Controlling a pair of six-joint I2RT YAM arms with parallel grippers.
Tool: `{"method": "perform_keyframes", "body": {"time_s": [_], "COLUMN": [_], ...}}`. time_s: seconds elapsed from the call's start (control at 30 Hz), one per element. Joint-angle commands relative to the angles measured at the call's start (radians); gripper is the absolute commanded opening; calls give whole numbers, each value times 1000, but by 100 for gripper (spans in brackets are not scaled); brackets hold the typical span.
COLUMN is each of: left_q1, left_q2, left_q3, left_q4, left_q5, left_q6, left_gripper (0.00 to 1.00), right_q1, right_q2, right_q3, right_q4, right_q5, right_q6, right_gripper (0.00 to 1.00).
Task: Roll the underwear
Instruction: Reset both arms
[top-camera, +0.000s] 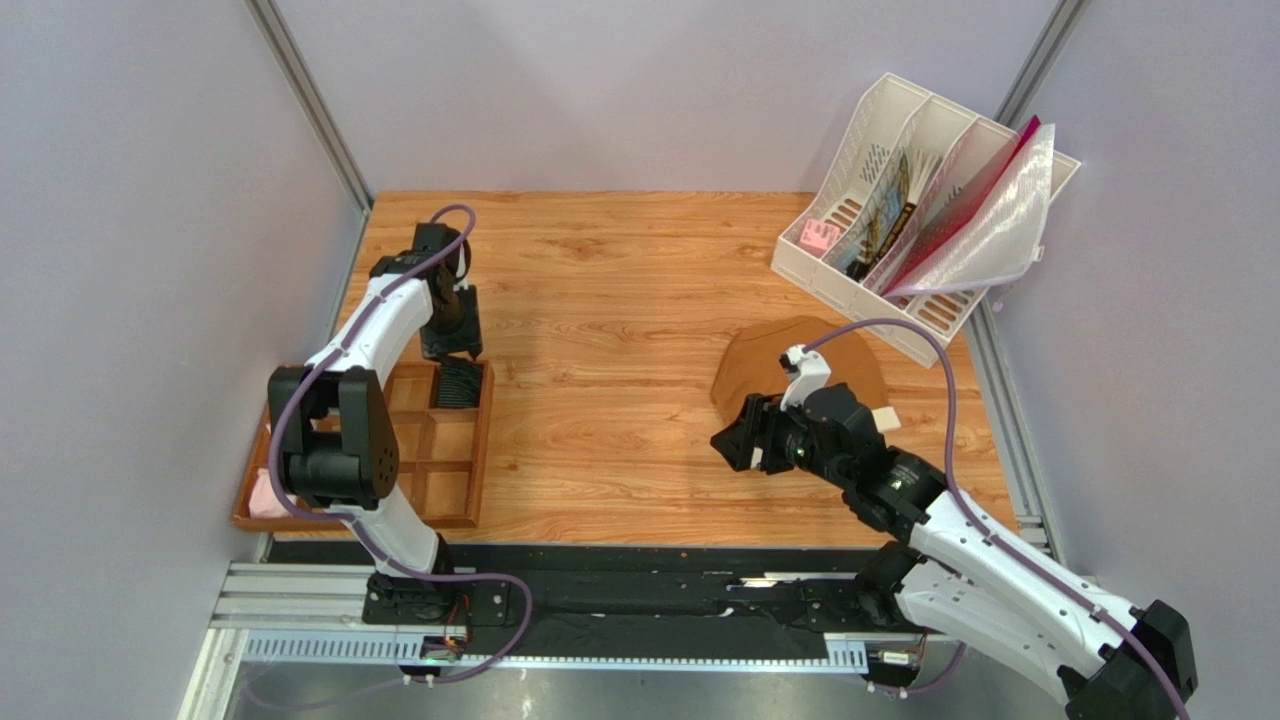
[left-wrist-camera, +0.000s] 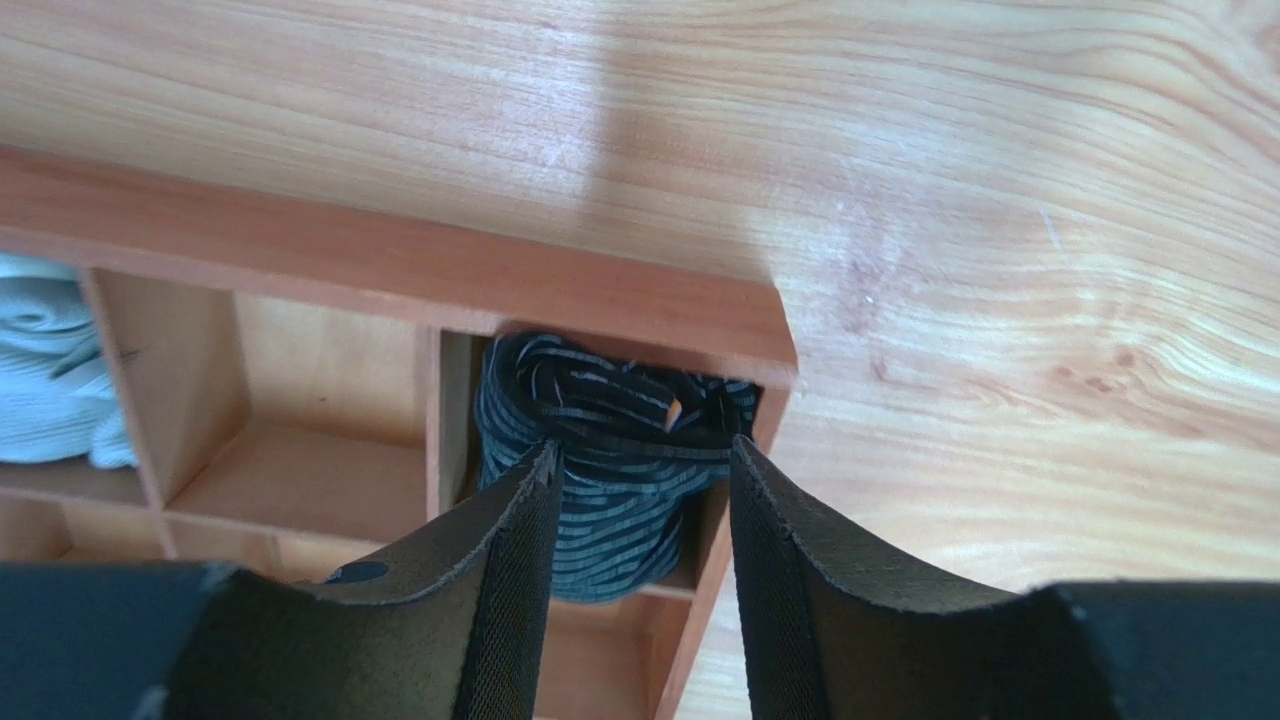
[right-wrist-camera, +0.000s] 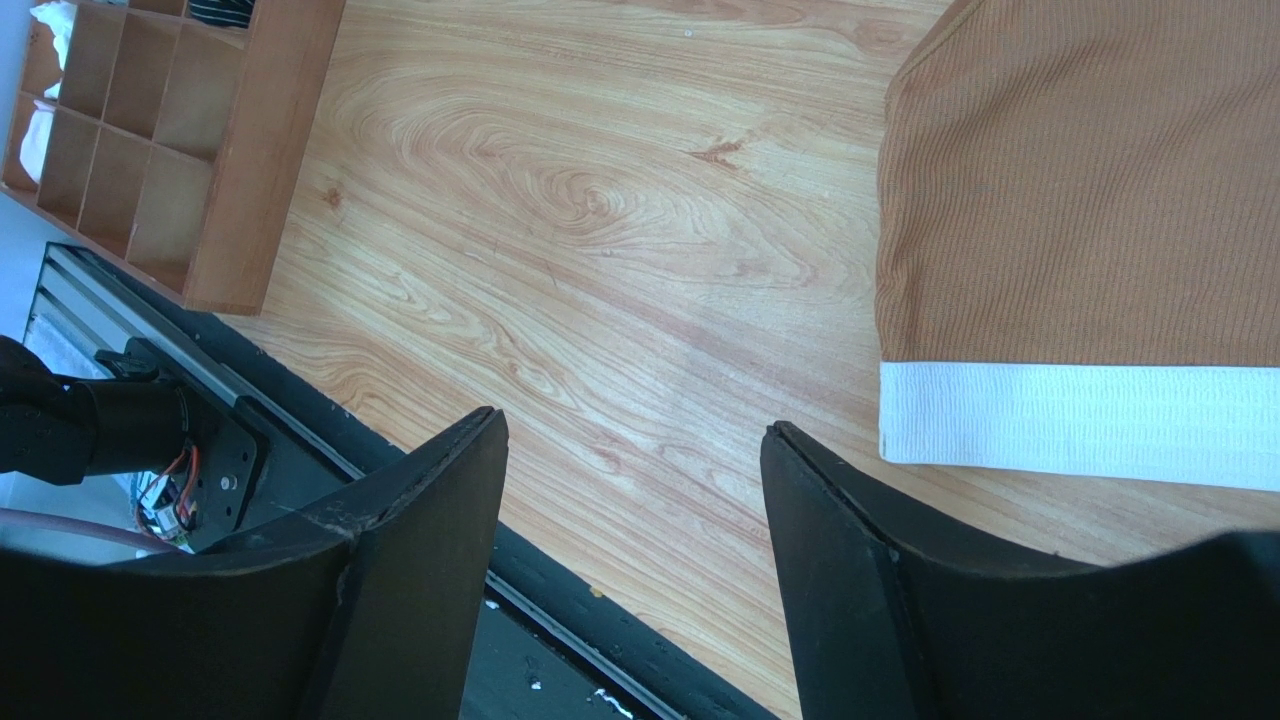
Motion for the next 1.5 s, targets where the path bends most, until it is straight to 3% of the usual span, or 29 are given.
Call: {"method": "perform_keyframes", "body": {"time_s": [0.0, 0.4, 0.8, 0.87, 1.0, 1.13, 1.33, 1.47], "left_q1": [2, 4, 2, 1, 1, 1, -66, -154], "left_q2": [42, 55, 113, 76, -20, -153, -306, -358], "left_q3": [-27, -177, -148, -155, -157, -145, -77, -19], "left_q4": [35, 93, 100, 101, 80, 42, -11, -38], "left_q5": [-7, -7, -27, -24, -38, -46, -95, -141], "left_q6": [-42, -91, -88, -86, -73, -70, -71, -66], "left_gripper": [50, 50, 50, 52, 69, 76, 81, 81], "right_q1": [-1, -1, -3, -3, -3, -1, -30, -119], "right_q2": [0, 0, -16, -21, -32, -27, -1, 25], "right_q3": [1, 0, -6, -6, -5, -2, 20, 32], "right_q4": [10, 13, 8, 4, -18, -29, -35, -38], "right_q5": [20, 23, 25, 23, 64, 92, 152, 149], "right_q6": [-12, -15, -6, -9, -29, -49, -95, -126], "right_gripper": [67, 67, 67, 68, 70, 72, 74, 75]}}
